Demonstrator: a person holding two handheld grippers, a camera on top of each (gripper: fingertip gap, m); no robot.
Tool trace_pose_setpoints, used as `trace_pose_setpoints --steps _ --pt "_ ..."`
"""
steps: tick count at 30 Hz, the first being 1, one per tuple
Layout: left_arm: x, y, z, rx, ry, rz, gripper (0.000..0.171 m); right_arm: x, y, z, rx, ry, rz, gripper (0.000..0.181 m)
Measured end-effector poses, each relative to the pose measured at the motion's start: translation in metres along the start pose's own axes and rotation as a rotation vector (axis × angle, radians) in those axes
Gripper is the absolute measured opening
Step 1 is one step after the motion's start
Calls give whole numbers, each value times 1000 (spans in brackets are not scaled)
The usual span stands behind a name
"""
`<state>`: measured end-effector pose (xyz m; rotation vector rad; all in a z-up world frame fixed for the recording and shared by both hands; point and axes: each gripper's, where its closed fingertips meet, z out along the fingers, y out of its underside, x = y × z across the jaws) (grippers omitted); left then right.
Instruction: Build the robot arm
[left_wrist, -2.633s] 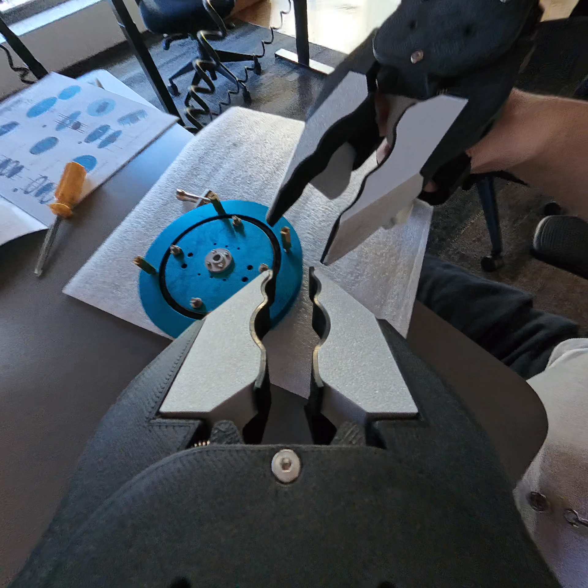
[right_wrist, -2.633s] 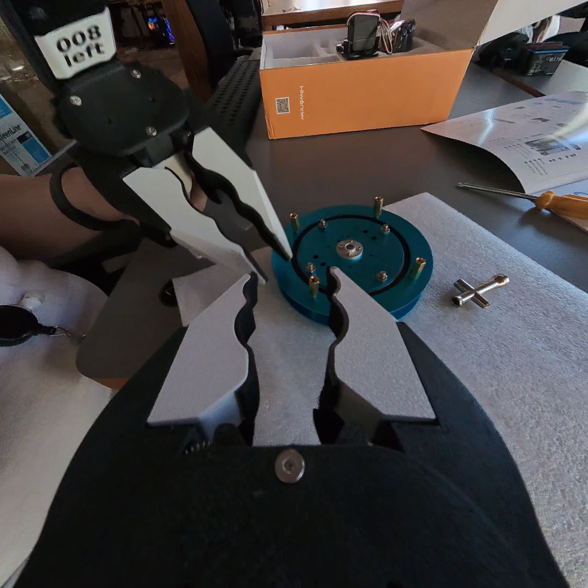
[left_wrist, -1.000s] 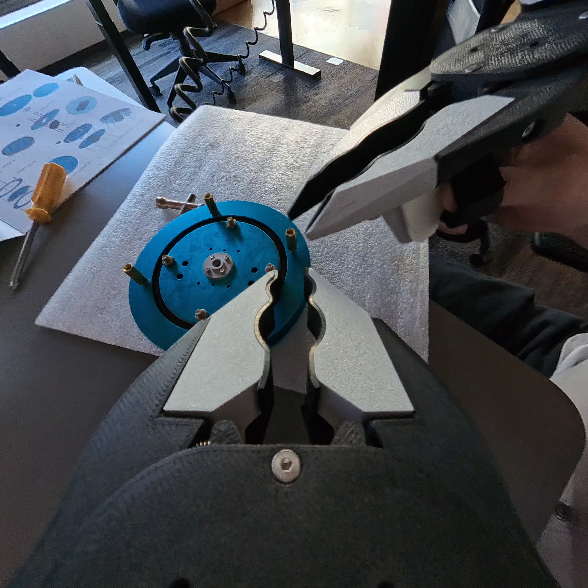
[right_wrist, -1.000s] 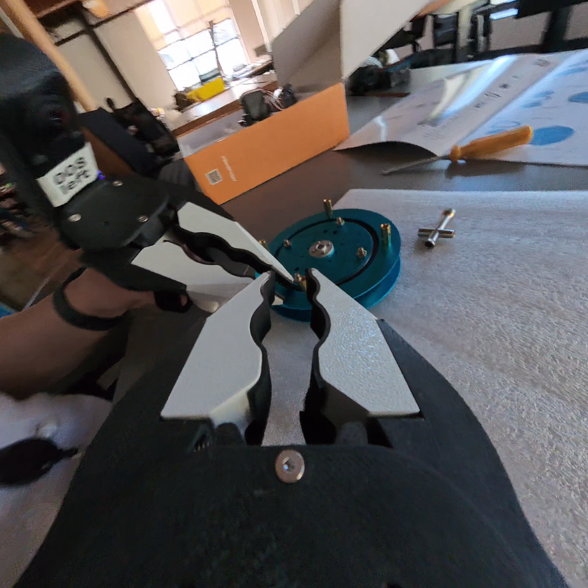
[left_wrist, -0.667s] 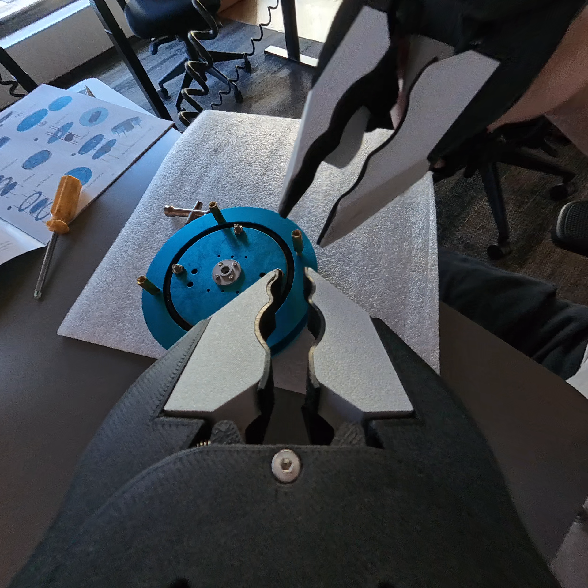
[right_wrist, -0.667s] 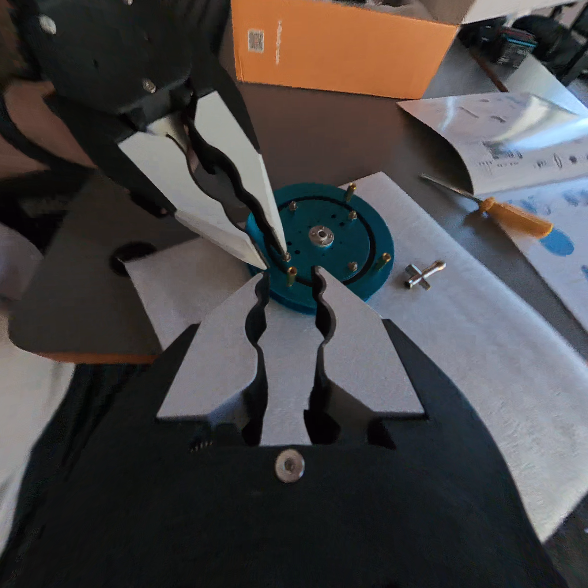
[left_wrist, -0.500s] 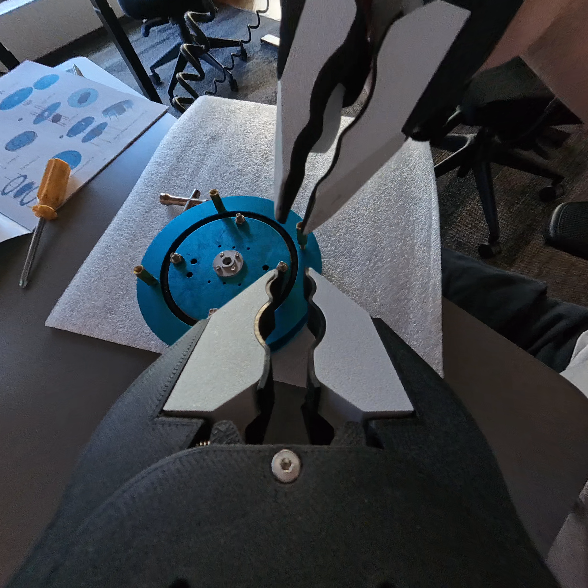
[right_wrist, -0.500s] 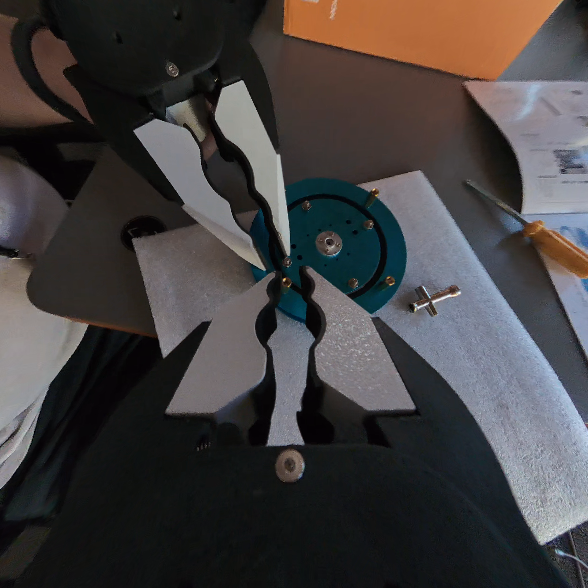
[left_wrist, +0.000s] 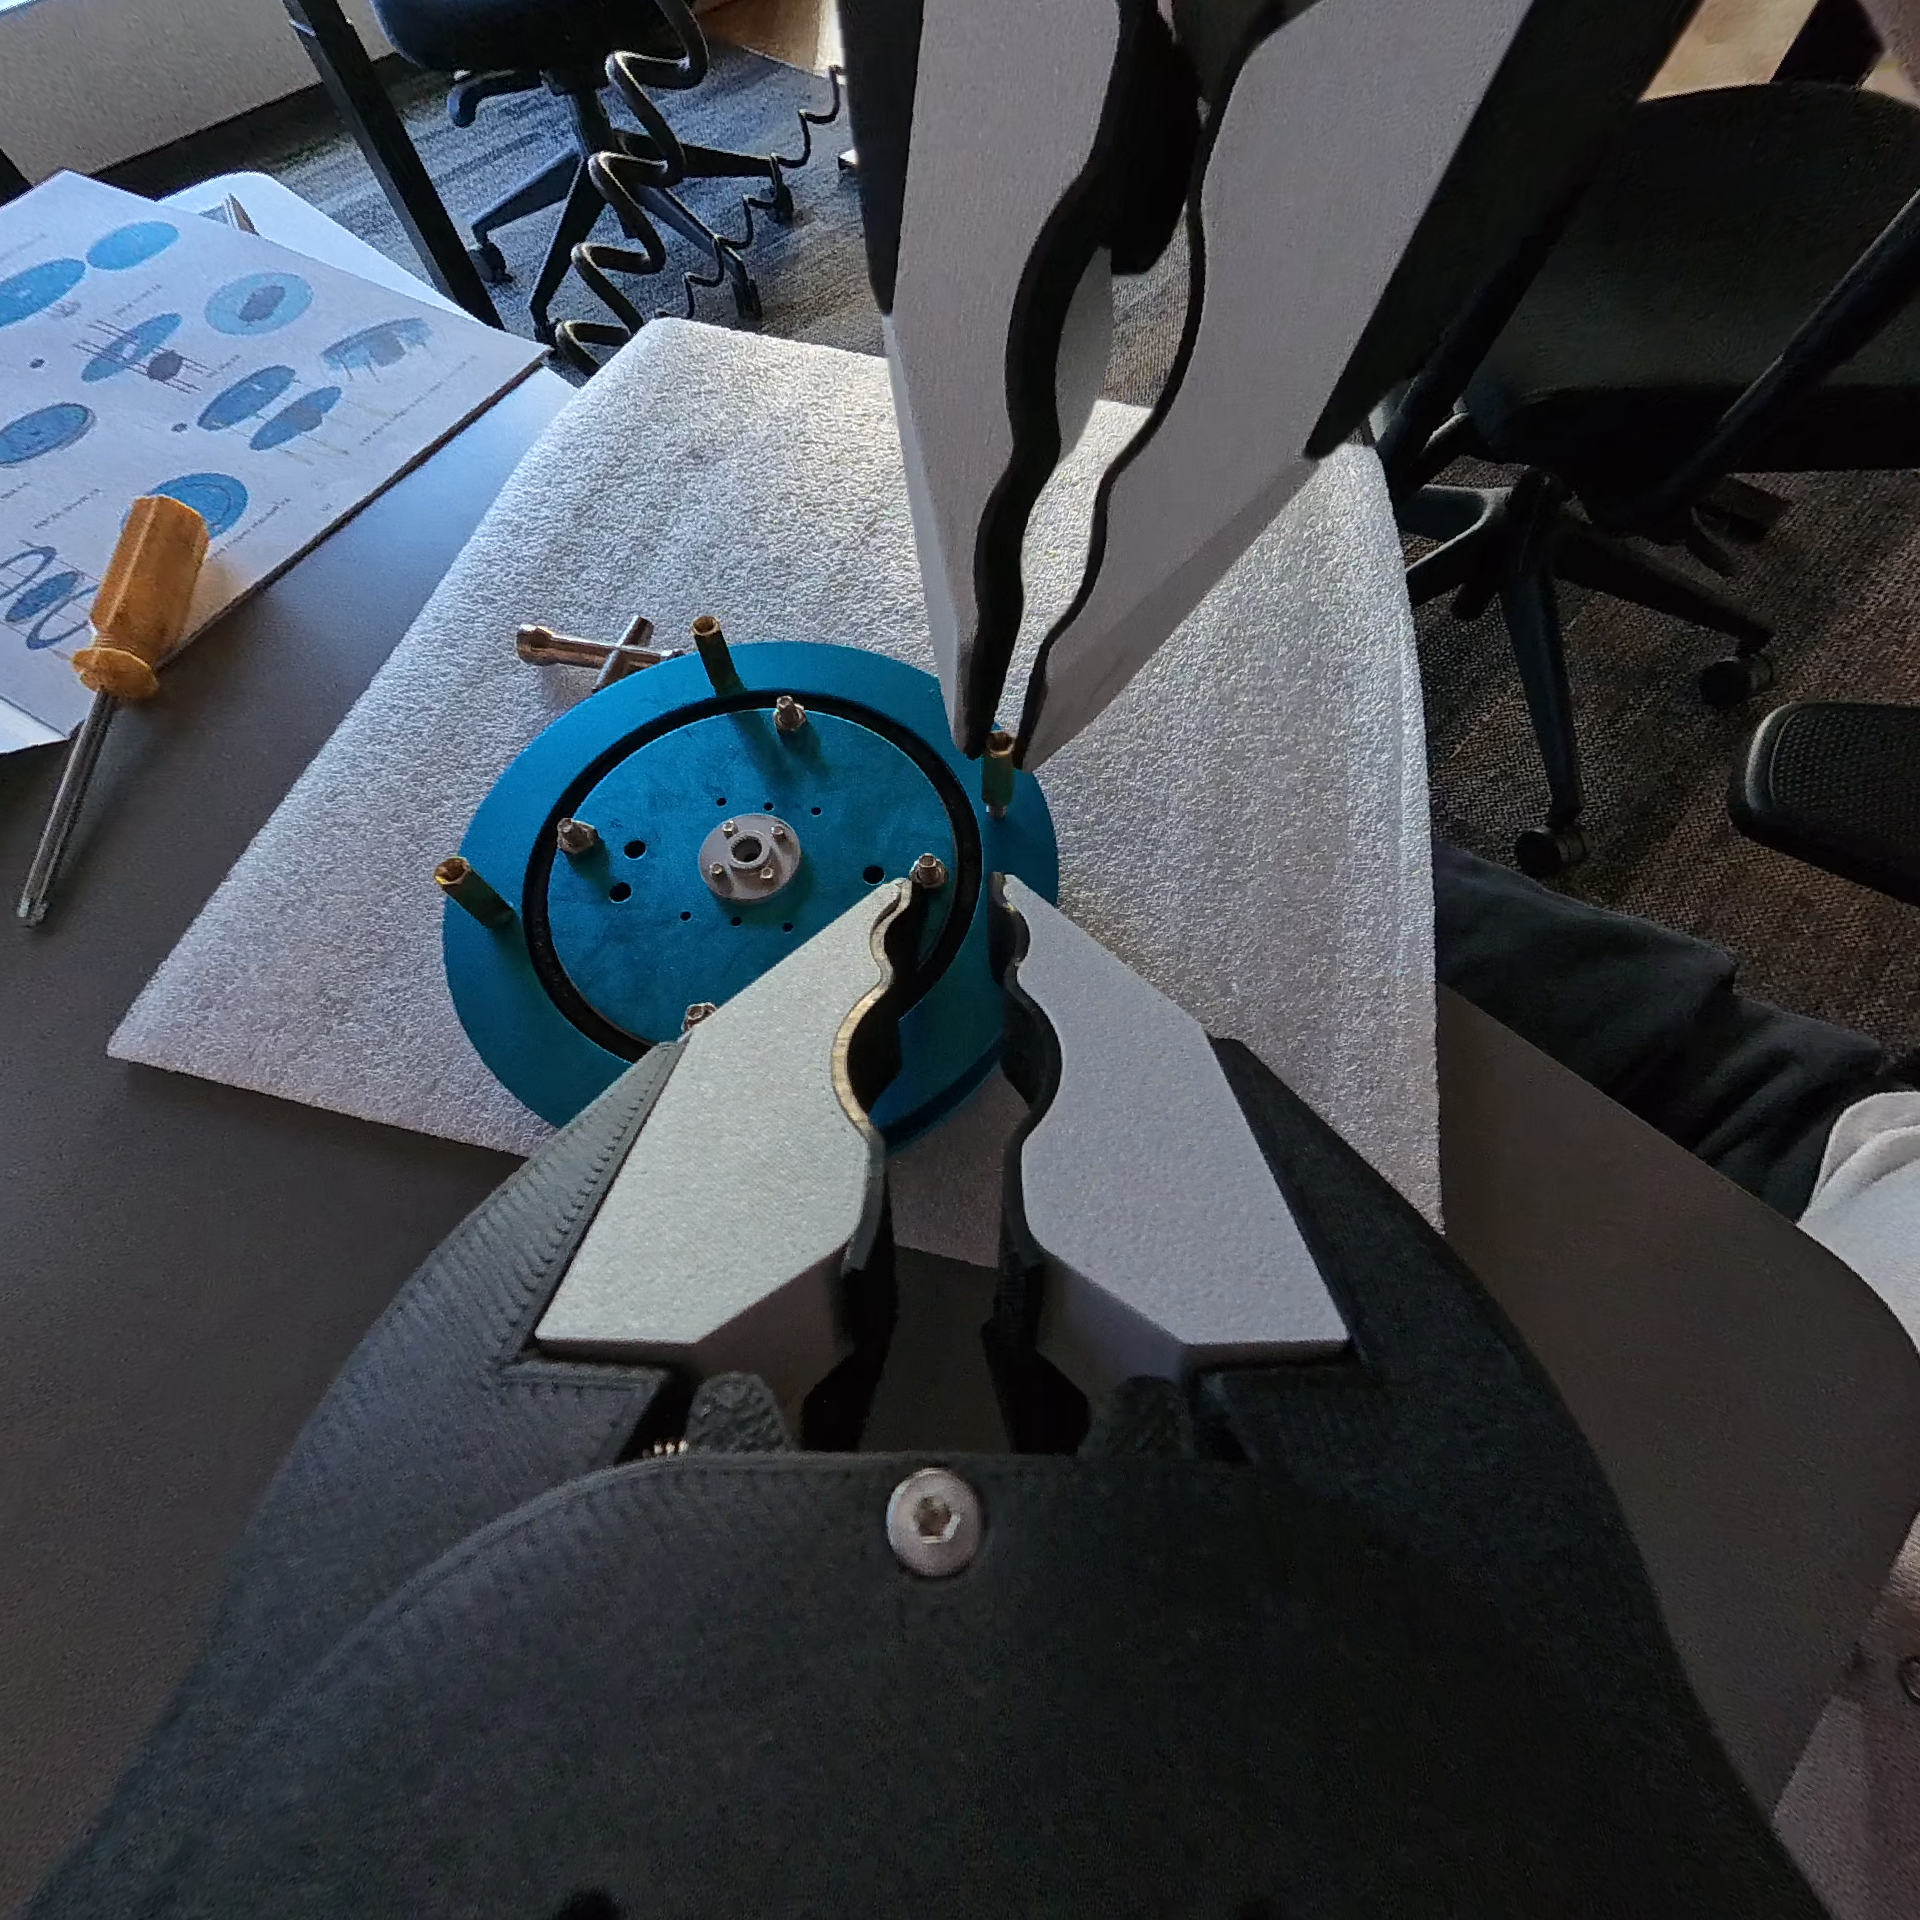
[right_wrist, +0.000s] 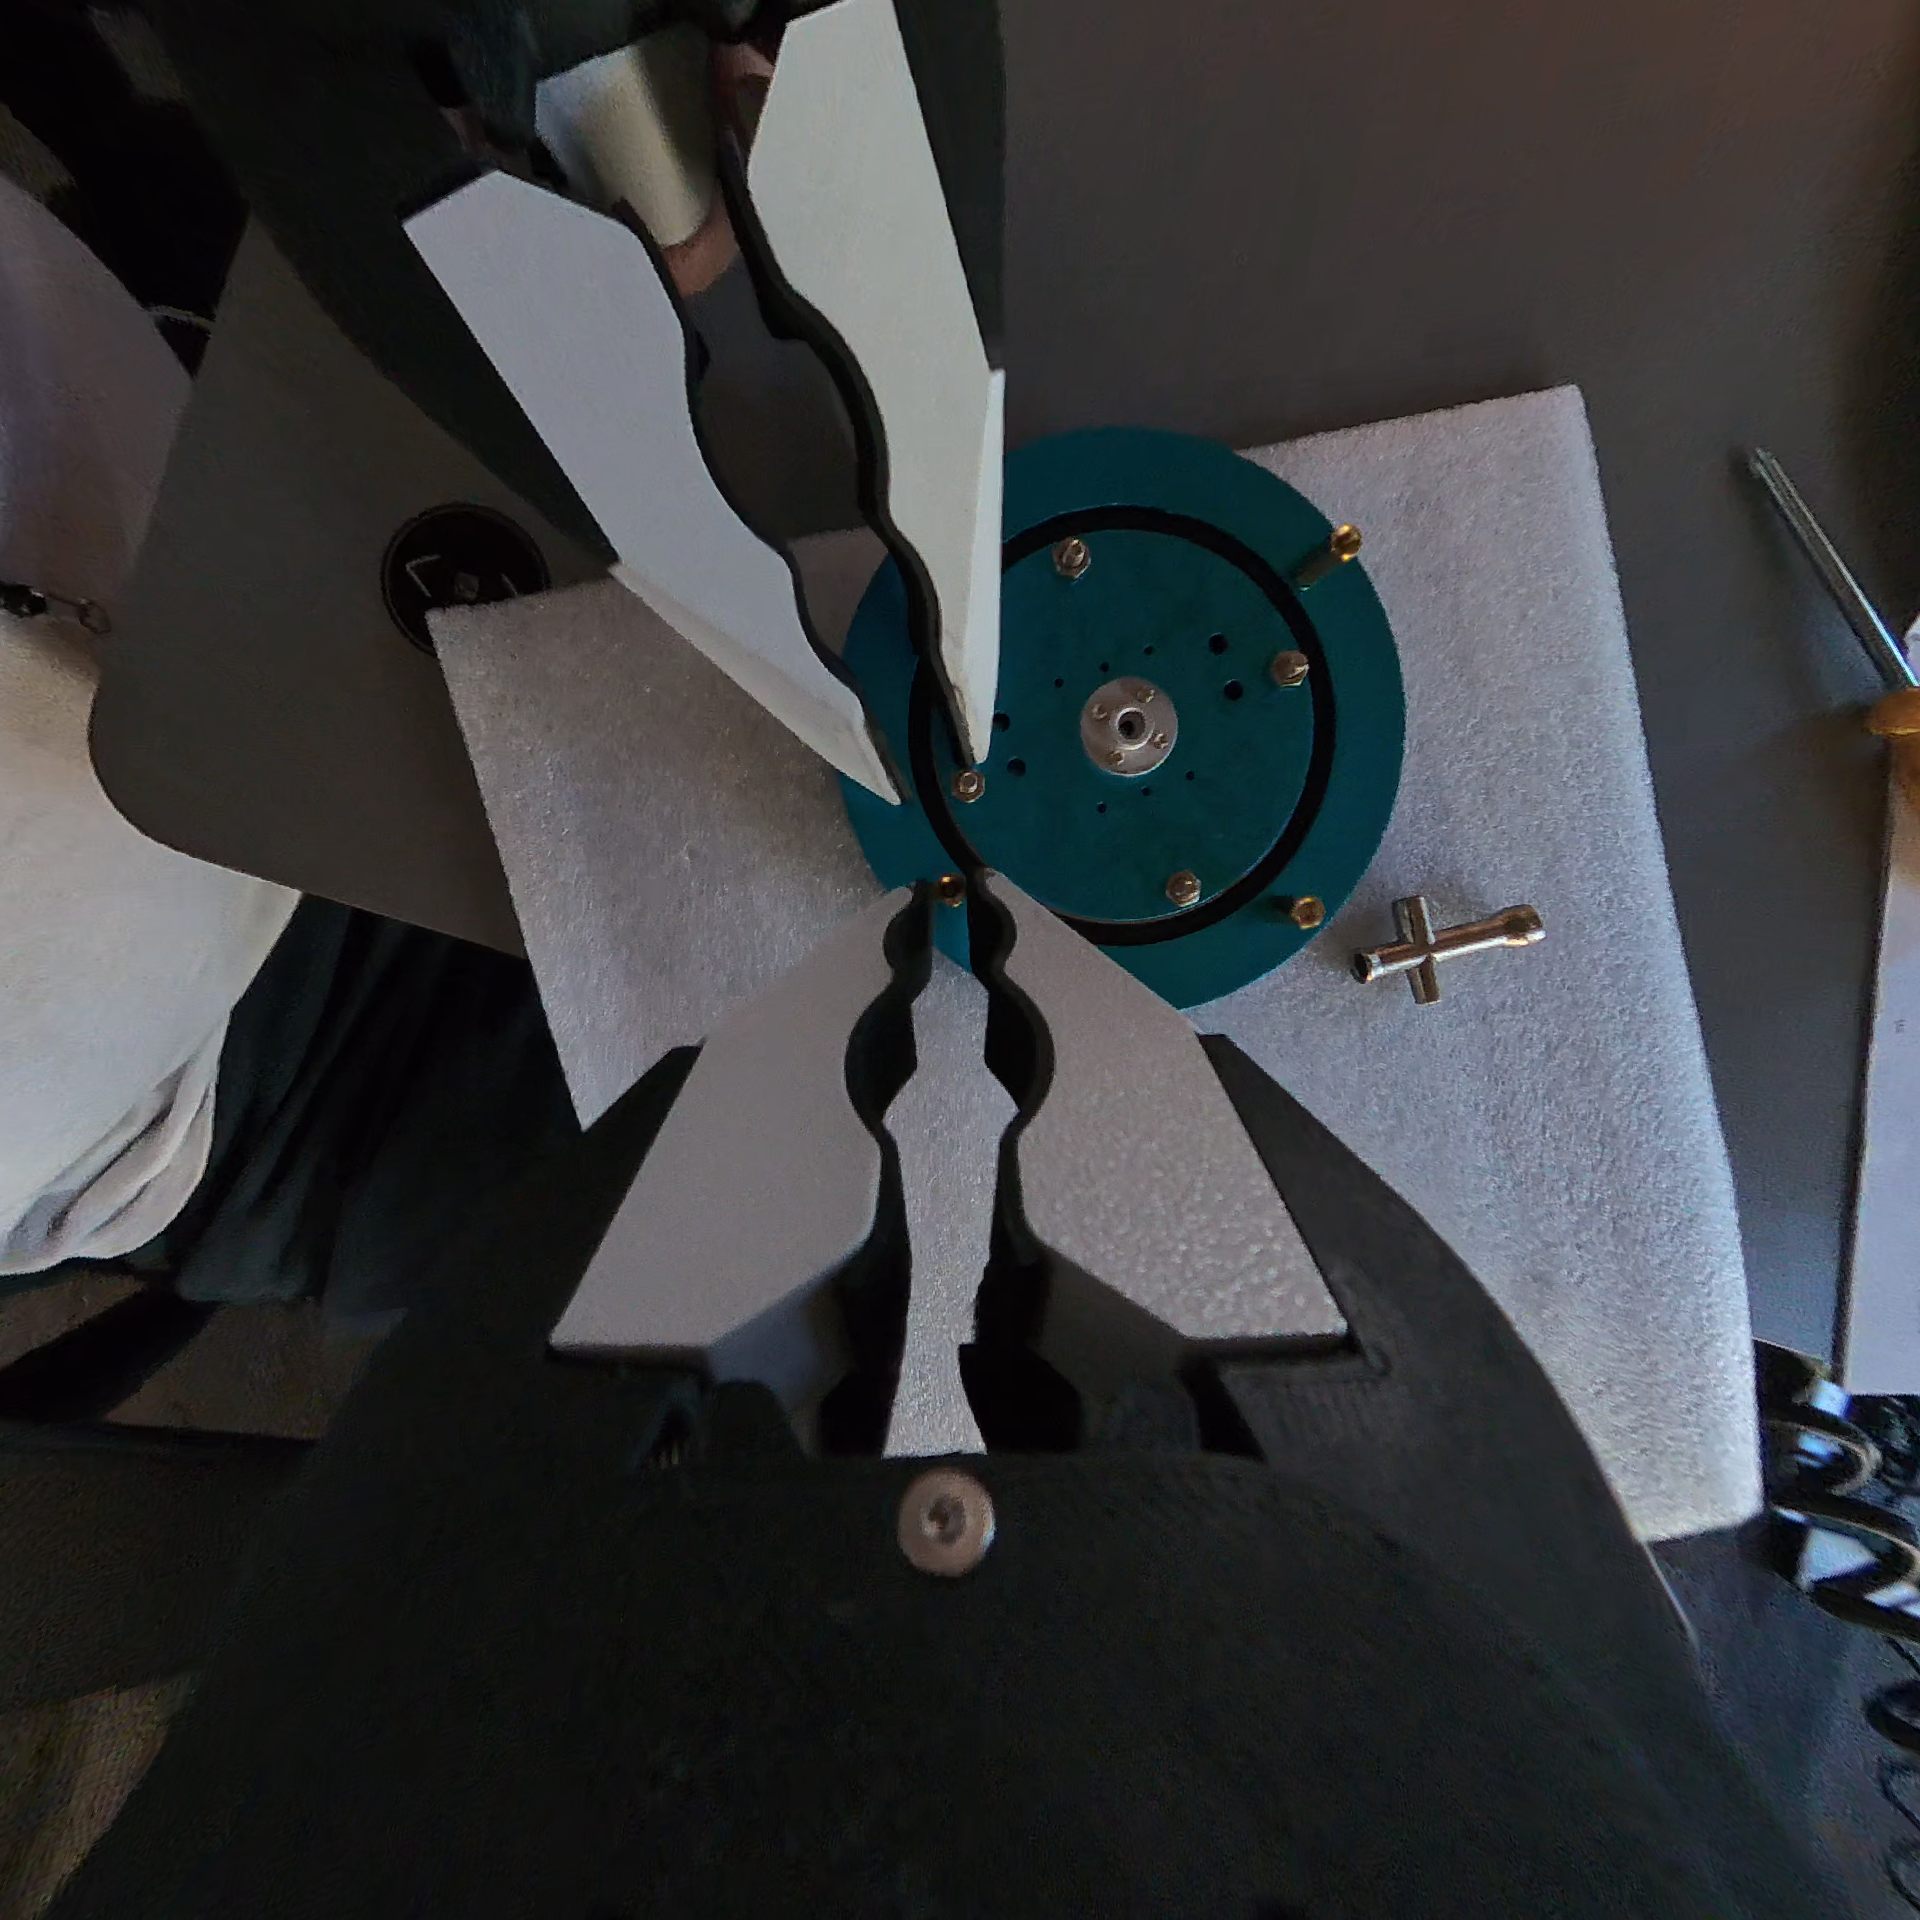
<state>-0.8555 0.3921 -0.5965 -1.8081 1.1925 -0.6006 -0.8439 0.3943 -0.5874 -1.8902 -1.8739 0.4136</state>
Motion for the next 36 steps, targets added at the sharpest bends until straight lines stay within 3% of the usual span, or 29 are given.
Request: trace_pose_setpoints --steps 8,11,15,19,22,24,26,30,33,36 --pt "0 0 0 -1 -4 -1 11 0 1 3 -84 103 211 5" --pt "0 1 0 -3 -12 10 11 2 5 2 -84 189 399 6" --pt "0 0 0 -2 -25 22 11 6 8 1 48 302 755 6" --pt "-1 1 1 -4 -40 35 10 7 7 1 165 371 872 6" --pt "0 1 0 -6 -33 29 10 4 3 -2 138 244 692 7" --pt "0 1 0 -6 -30 26 11 5 -1 -11 106 150 481 26" --pt "0 1 0 -5 -28 21 10 2 -2 -16 36 96 221 33" --pt "0 1 0 -3 -14 6 11 2 4 -8 -170 74 -167 27" --pt "0 1 0 -2 -6 -2 11 4 7 -4 -256 77 -320 15" --pt "0 1 0 -2 -1 -8 11 4 9 -1 -287 44 -322 8"
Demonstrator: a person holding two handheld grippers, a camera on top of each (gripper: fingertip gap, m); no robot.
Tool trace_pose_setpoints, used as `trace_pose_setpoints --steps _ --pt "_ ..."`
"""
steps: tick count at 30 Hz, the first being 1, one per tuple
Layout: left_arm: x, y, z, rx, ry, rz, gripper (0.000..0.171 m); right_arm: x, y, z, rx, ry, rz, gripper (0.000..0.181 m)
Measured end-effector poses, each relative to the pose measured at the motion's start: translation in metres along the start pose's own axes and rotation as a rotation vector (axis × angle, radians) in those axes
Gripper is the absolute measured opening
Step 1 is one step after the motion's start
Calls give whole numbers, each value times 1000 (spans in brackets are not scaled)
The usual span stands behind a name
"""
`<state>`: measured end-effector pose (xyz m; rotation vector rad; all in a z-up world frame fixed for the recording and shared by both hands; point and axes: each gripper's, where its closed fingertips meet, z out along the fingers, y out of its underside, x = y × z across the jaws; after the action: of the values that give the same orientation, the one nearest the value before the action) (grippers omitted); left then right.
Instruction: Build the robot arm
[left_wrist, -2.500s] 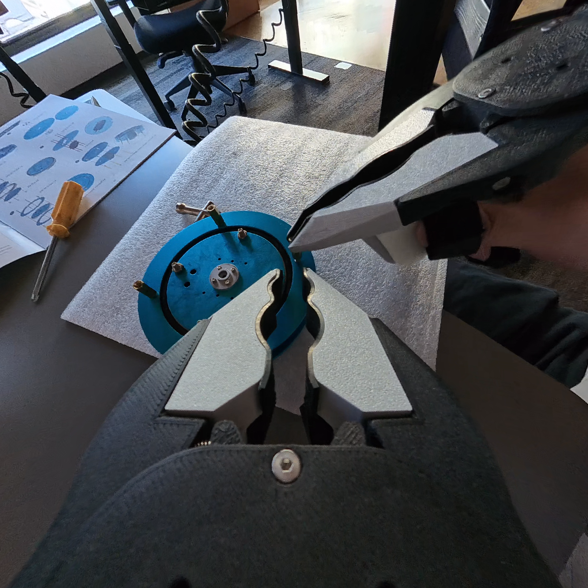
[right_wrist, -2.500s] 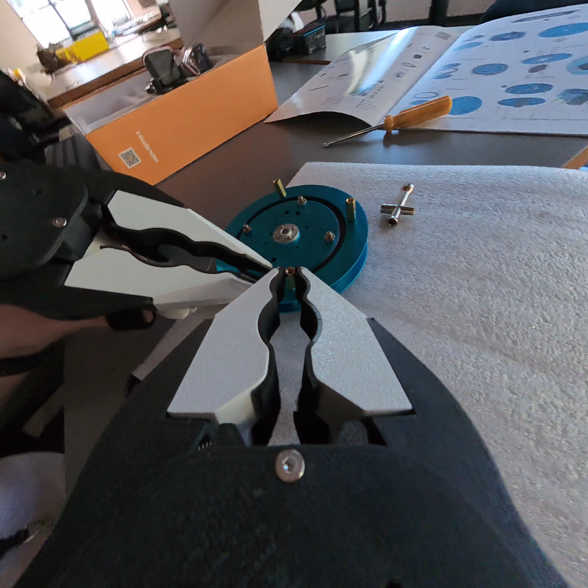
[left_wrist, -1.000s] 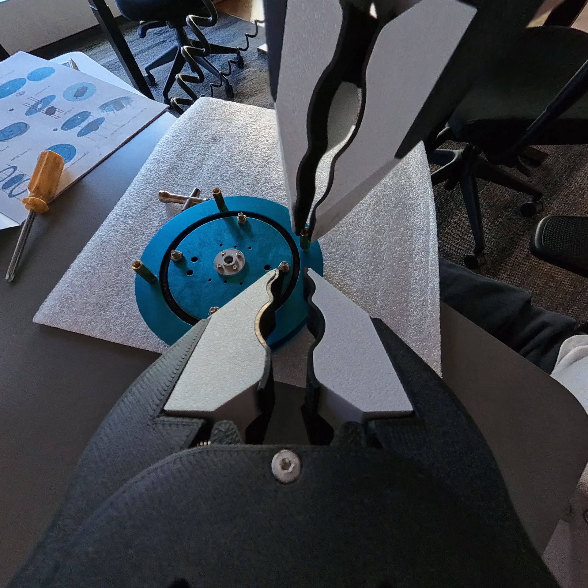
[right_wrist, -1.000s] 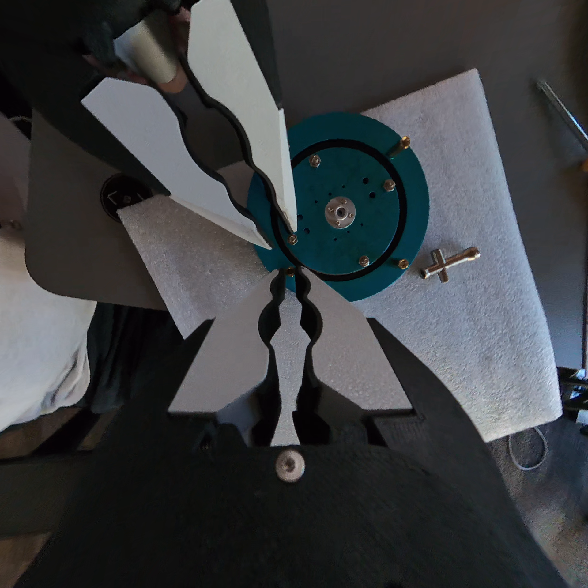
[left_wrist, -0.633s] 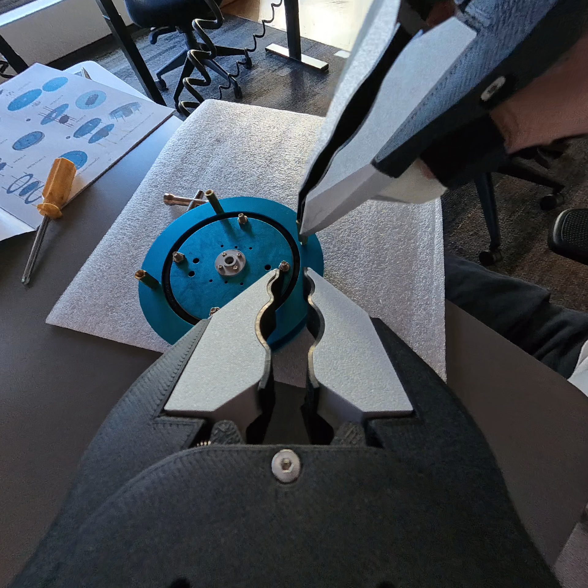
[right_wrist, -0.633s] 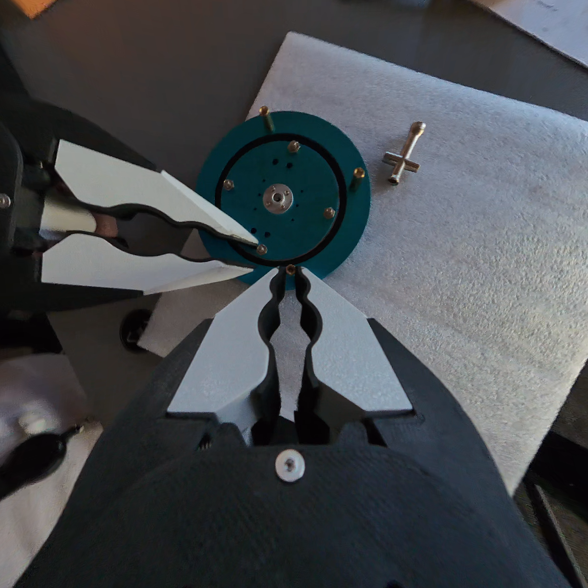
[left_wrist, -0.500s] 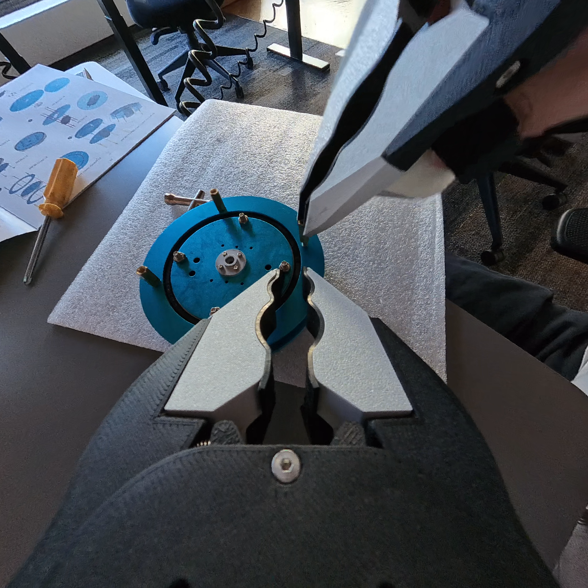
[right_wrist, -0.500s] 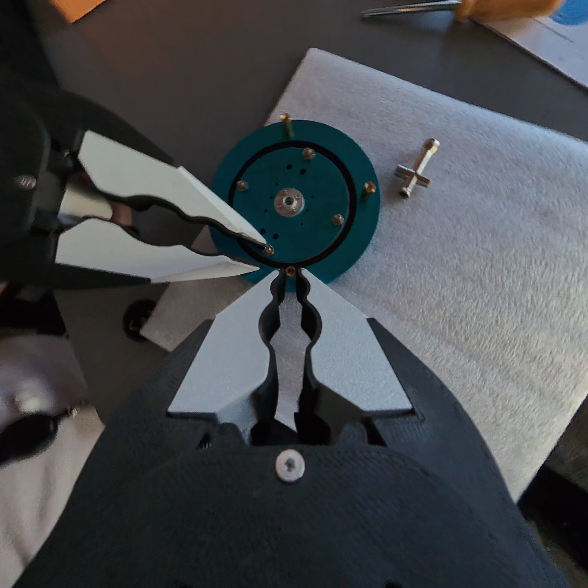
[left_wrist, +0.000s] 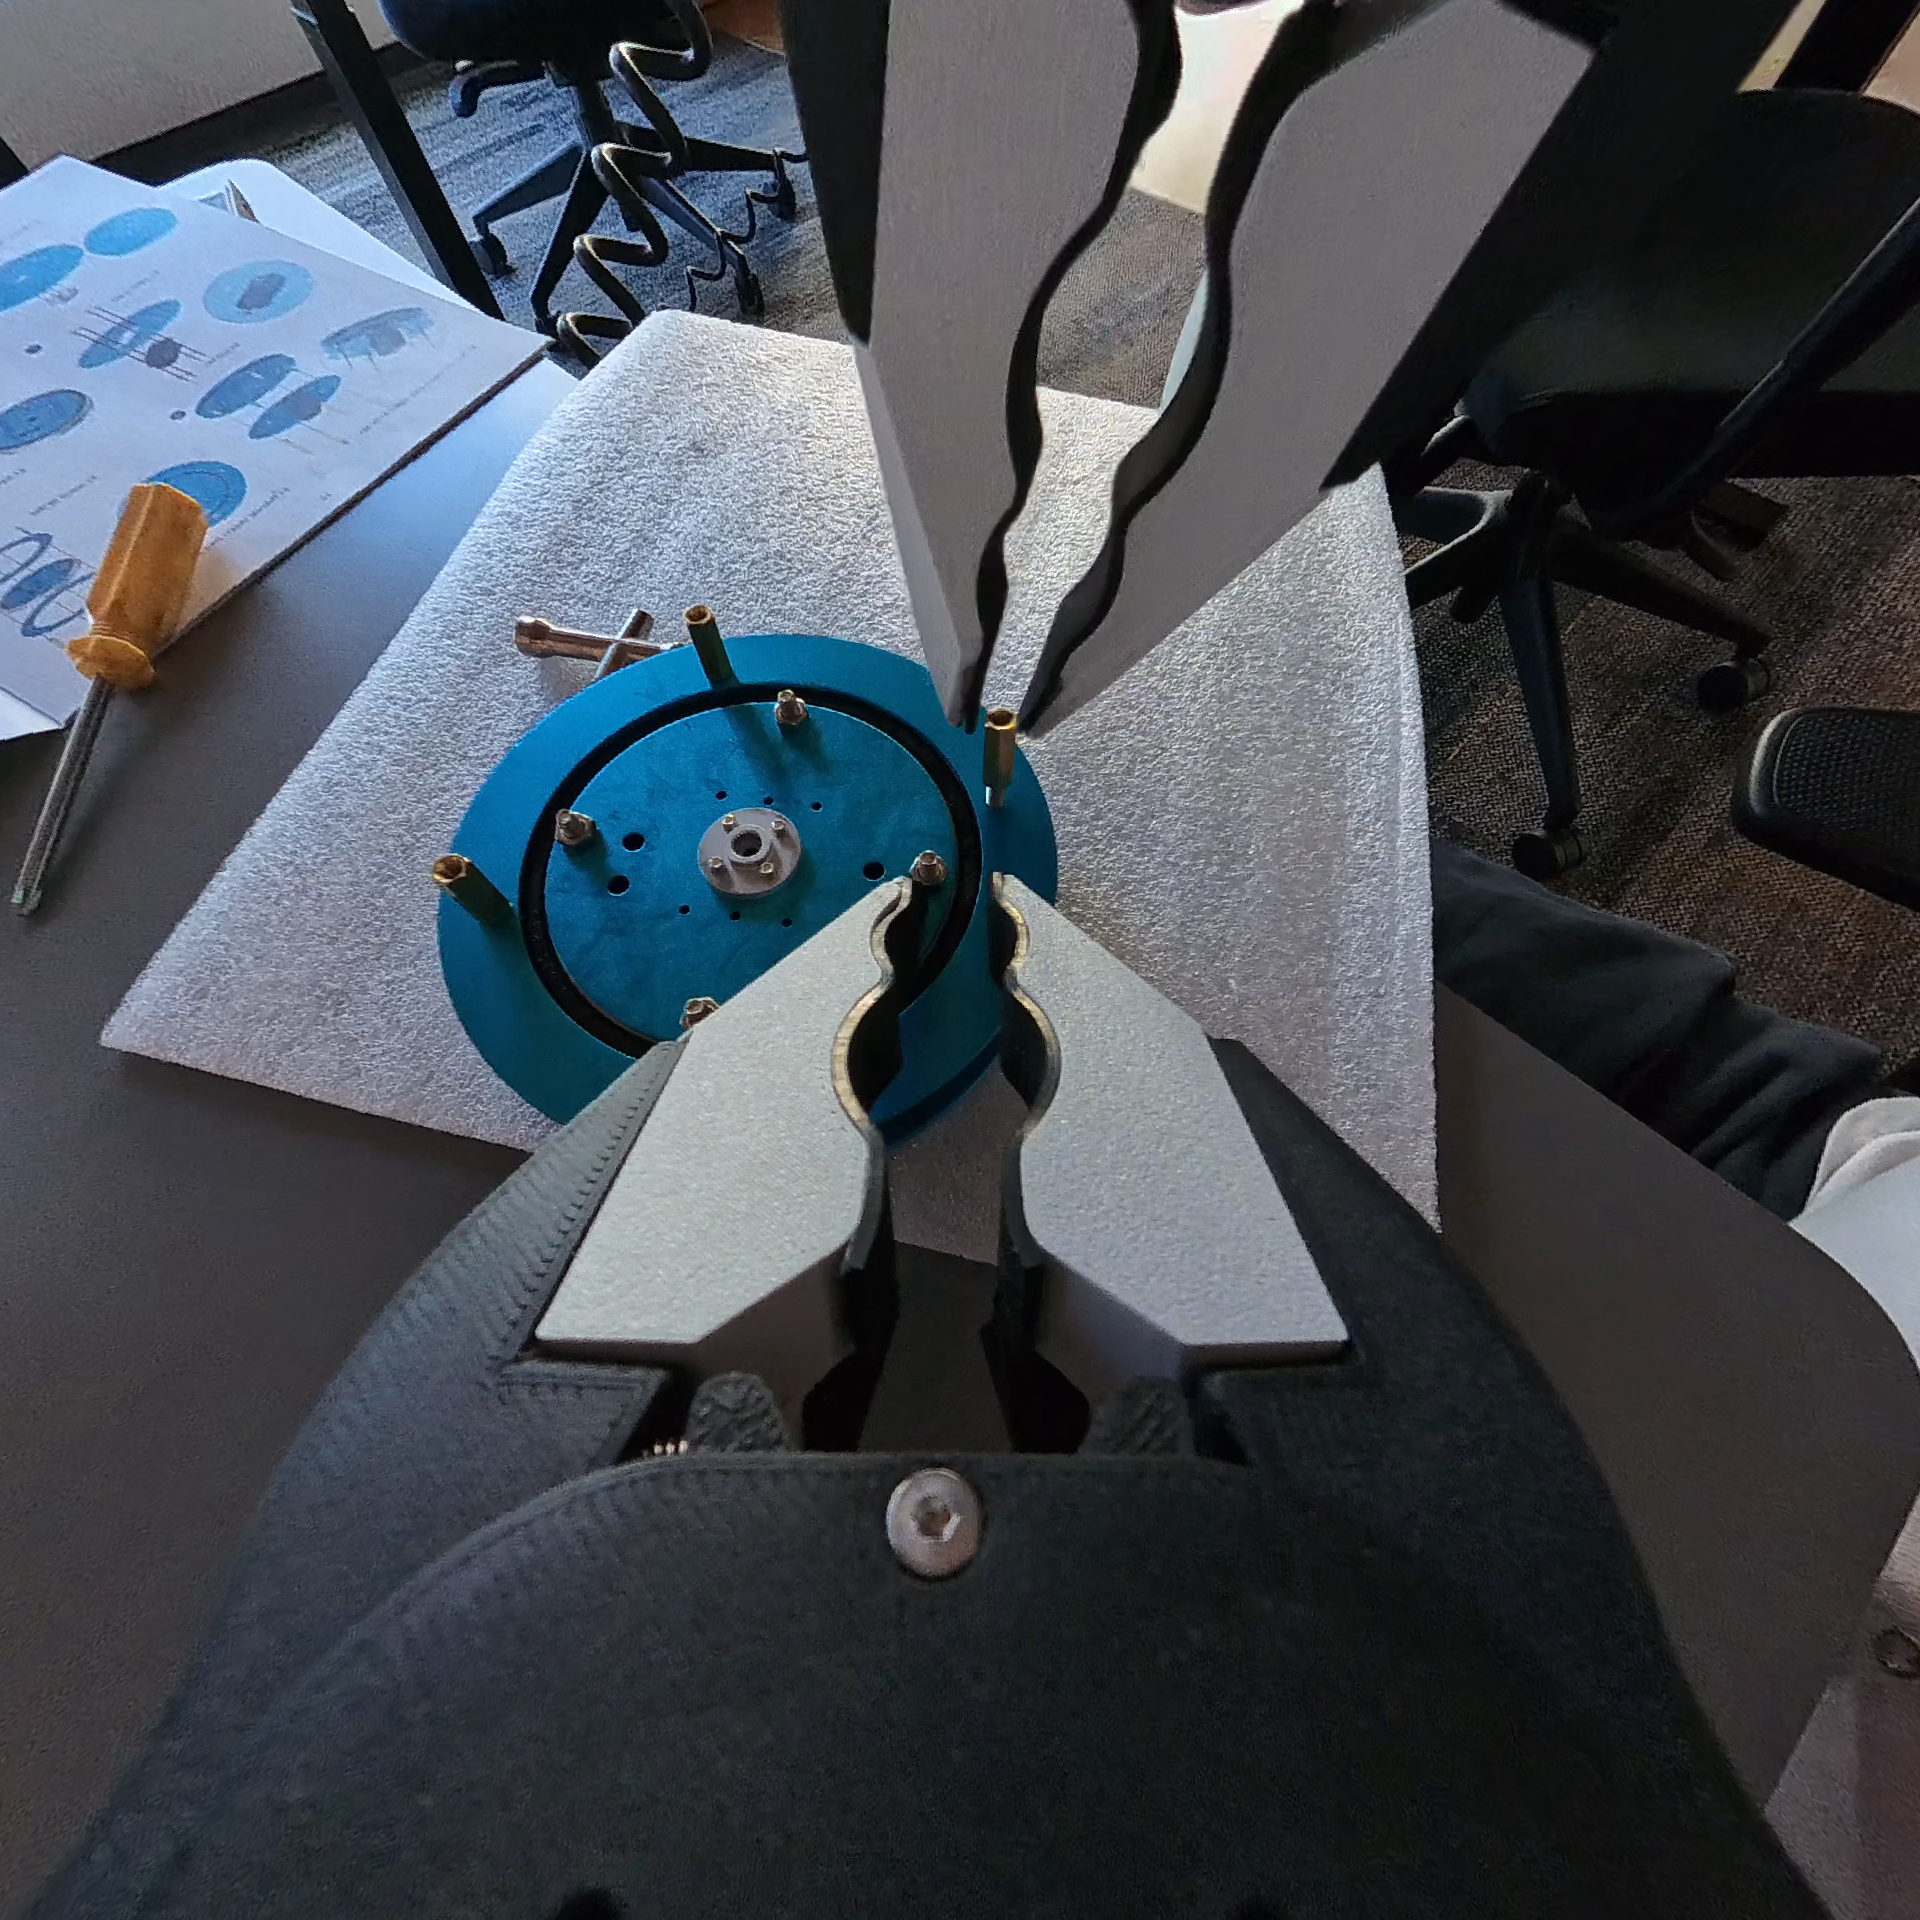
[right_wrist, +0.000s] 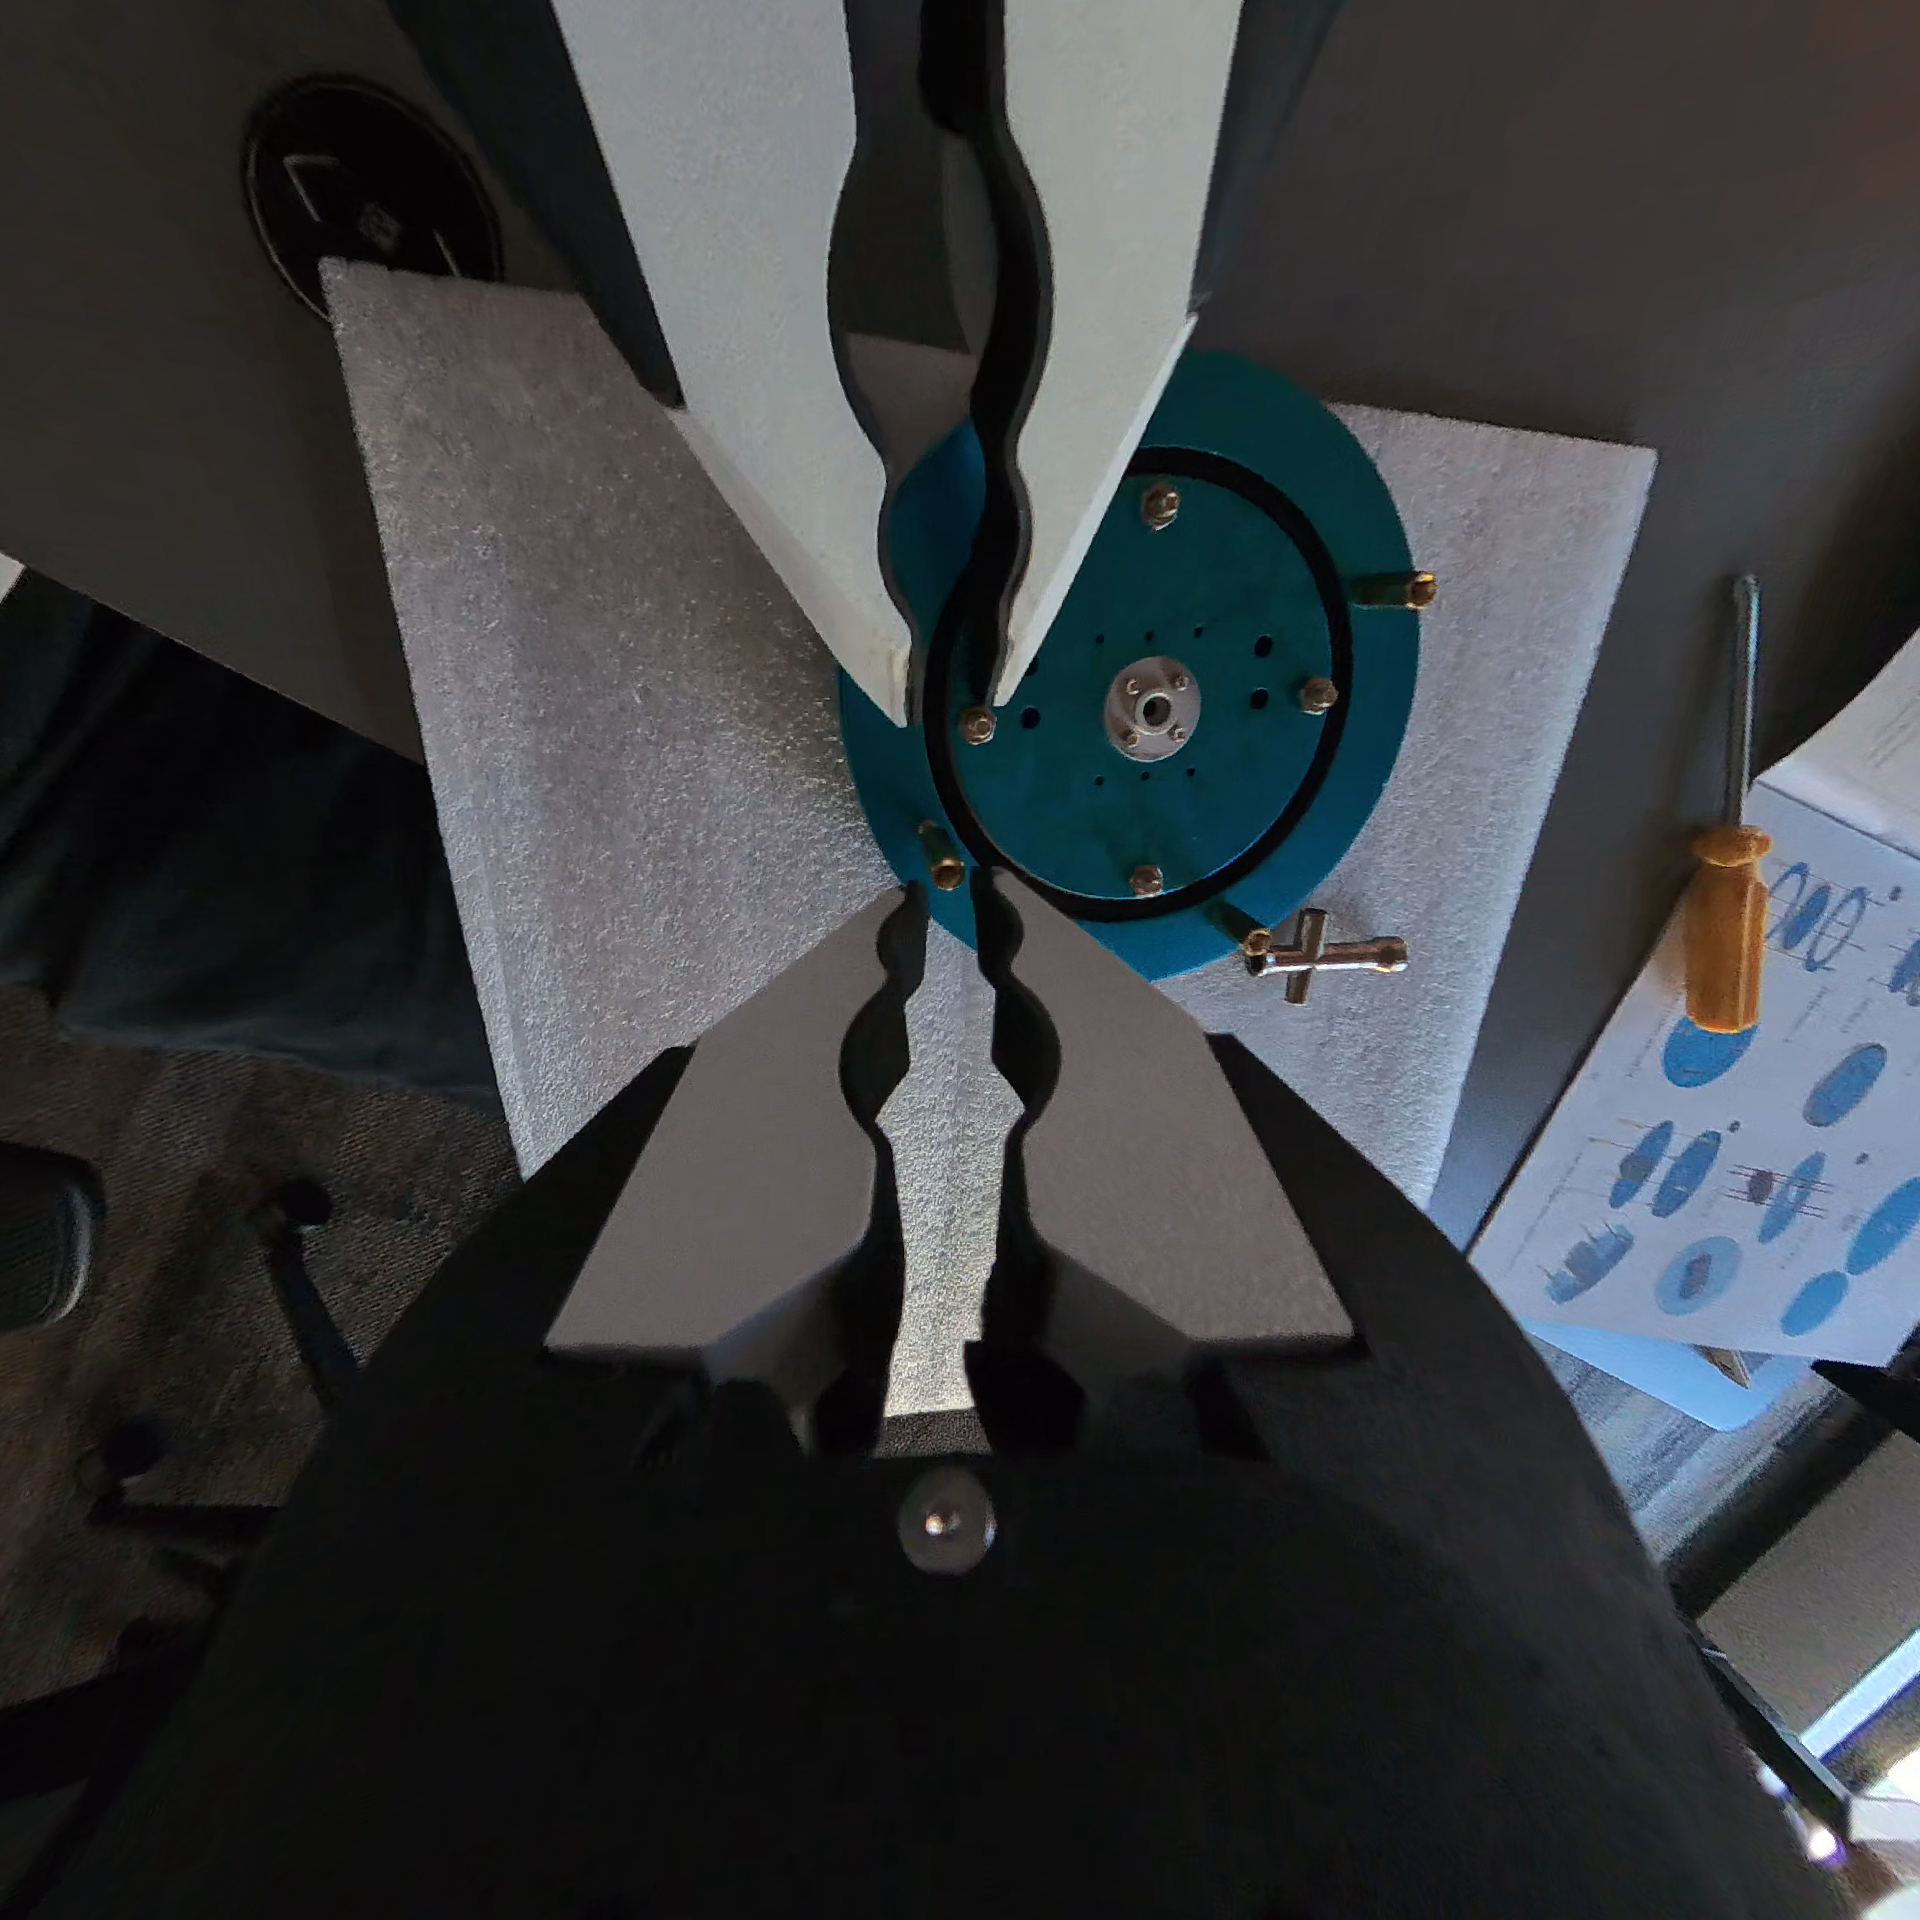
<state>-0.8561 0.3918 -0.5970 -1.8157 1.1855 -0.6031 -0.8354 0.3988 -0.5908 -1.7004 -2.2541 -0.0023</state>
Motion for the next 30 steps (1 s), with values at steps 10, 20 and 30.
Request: trace_pose_setpoints --steps 10,20,30 --pt "0 0 0 -1 -3 6 11 -5 -7 -2 -5 -26 -17 12" --pt "0 0 0 0 -1 0 11 -6 -15 3 34 -100 279 5" --pt "0 0 0 -1 -17 17 12 -2 -7 4 38 2 996 5"
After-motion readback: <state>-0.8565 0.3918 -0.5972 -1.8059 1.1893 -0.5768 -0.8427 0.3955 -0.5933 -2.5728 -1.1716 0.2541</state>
